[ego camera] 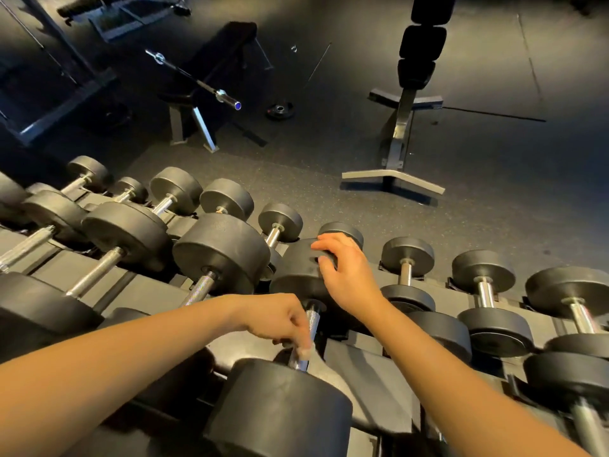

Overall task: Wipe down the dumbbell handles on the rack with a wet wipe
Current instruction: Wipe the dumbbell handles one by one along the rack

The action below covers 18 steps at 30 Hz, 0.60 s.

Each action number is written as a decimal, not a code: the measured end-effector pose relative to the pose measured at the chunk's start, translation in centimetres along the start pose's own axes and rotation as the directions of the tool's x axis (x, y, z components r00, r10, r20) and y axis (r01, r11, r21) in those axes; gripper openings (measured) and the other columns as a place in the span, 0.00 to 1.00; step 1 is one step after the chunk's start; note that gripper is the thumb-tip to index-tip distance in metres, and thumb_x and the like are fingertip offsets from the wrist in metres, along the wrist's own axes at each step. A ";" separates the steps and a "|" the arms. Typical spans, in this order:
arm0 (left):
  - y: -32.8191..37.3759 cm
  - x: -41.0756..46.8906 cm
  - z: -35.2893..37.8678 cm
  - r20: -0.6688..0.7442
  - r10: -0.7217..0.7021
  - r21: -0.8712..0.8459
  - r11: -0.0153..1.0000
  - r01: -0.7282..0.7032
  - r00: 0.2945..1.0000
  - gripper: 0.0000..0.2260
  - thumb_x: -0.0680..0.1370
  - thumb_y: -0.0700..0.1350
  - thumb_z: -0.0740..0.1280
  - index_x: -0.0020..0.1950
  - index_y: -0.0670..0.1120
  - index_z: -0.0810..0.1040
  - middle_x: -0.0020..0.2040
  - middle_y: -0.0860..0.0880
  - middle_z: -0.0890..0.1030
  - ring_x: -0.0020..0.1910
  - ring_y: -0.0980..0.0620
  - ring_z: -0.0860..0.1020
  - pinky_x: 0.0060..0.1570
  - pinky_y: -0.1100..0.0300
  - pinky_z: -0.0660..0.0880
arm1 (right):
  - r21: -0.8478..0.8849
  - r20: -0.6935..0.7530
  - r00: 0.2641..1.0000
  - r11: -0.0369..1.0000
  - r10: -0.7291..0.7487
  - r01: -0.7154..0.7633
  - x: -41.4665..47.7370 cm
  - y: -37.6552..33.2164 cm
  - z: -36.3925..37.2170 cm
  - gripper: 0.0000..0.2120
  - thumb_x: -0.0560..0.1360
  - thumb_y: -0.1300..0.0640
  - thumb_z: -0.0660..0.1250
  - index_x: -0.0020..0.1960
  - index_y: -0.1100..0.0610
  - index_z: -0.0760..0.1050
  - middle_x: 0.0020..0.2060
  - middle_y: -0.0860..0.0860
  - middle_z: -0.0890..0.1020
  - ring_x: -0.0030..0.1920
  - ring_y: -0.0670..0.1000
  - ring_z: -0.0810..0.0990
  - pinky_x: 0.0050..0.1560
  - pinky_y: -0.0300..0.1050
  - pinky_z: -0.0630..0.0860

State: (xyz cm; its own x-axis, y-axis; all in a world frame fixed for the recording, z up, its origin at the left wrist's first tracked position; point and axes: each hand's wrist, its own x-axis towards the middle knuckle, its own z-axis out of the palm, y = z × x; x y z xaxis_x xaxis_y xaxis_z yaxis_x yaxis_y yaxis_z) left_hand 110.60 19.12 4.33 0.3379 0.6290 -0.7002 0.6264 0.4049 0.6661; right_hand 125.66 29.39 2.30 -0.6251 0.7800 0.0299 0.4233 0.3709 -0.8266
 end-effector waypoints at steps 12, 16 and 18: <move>-2.3 -9.7 -4.0 -0.504 -0.060 -0.485 0.845 -0.224 0.862 0.03 0.81 0.41 0.69 0.53 0.46 0.77 0.41 0.46 0.83 0.38 0.53 0.79 0.37 0.62 0.72 | 0.608 0.475 0.850 0.613 0.230 -0.505 -0.9 -8.2 3.9 0.10 0.80 0.55 0.70 0.54 0.62 0.83 0.42 0.60 0.85 0.38 0.53 0.82 0.37 0.44 0.79; -4.1 -12.6 -3.3 -0.676 -0.205 -0.440 0.883 -0.164 0.708 0.05 0.79 0.37 0.70 0.52 0.43 0.76 0.40 0.44 0.85 0.39 0.51 0.82 0.43 0.52 0.79 | 0.545 0.524 0.840 0.702 0.141 -0.458 1.5 -9.0 6.7 0.08 0.75 0.60 0.75 0.52 0.63 0.83 0.40 0.60 0.86 0.36 0.54 0.82 0.38 0.45 0.81; -6.4 -14.5 -2.4 -0.825 -0.310 -0.361 0.932 -0.019 0.472 0.06 0.78 0.37 0.70 0.48 0.47 0.76 0.42 0.45 0.84 0.42 0.48 0.83 0.51 0.44 0.80 | 0.487 0.496 0.859 0.777 0.132 -0.400 2.9 -8.9 8.4 0.06 0.75 0.61 0.76 0.49 0.61 0.83 0.36 0.57 0.85 0.34 0.54 0.81 0.38 0.47 0.81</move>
State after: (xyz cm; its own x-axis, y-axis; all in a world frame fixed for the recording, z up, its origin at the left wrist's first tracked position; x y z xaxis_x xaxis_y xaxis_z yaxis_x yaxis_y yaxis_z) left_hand 99.99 9.04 10.88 -0.6145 0.7192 -0.3244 0.3242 0.6050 0.7272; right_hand 114.60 24.09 4.97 -0.8059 0.4687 -0.3616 0.2596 -0.2692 -0.9275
